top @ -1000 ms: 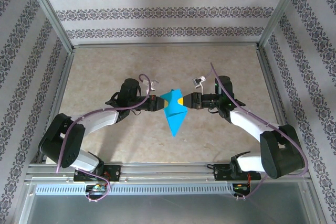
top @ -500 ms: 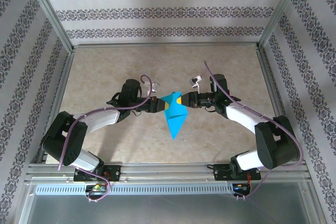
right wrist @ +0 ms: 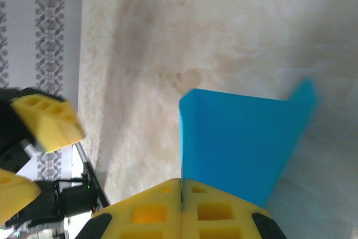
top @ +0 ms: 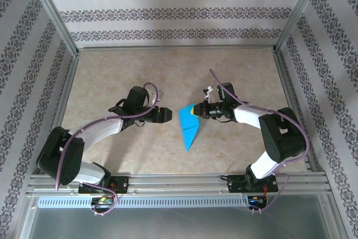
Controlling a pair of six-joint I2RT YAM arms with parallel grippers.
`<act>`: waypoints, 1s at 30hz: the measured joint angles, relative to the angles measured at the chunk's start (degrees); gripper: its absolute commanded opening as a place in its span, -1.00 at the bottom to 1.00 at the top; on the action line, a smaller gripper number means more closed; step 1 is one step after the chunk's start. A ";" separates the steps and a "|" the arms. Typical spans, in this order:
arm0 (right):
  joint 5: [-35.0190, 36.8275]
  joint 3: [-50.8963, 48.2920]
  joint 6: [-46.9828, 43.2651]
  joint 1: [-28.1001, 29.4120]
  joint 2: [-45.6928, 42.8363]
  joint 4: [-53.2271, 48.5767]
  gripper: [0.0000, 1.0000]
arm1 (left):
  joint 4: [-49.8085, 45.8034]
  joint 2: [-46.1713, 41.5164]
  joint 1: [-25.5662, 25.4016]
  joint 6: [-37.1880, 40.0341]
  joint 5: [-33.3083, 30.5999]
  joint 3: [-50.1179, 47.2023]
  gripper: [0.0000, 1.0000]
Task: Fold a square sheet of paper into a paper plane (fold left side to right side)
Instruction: Place the paper at the center of the table, then fold the wing for the fifth time at the center of the table.
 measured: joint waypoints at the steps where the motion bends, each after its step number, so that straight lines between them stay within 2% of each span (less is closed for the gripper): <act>1: 0.92 0.04 0.70 0.00 -0.02 -0.17 -1.00 | -1.84 -0.83 -1.16 1.05 -2.08 0.92 0.09; 3: 2.71 0.15 1.79 -0.02 -0.02 -0.87 -1.00 | -5.11 -1.44 -4.96 3.08 -6.19 3.41 0.08; 6: 5.49 0.37 3.89 -0.15 -0.02 -3.21 -1.00 | -8.83 -0.15 -13.27 5.97 -12.74 7.67 0.08; 10: 8.68 0.96 6.16 -0.92 -0.02 -6.03 -1.00 | -11.58 5.35 -22.64 7.85 -20.04 12.20 0.07; 13: 10.27 1.01 7.39 -1.66 -0.02 -7.13 -1.00 | -13.86 10.84 -27.21 8.70 -24.39 15.19 0.05; 21: 11.82 1.01 8.87 -1.99 -0.02 -8.35 -1.00 | -19.78 23.67 -31.34 10.27 -32.09 24.06 -0.08; 30: 11.85 1.01 9.51 -1.99 -0.02 -8.33 -1.00 | -23.32 29.79 -31.47 12.20 -36.52 29.07 -0.22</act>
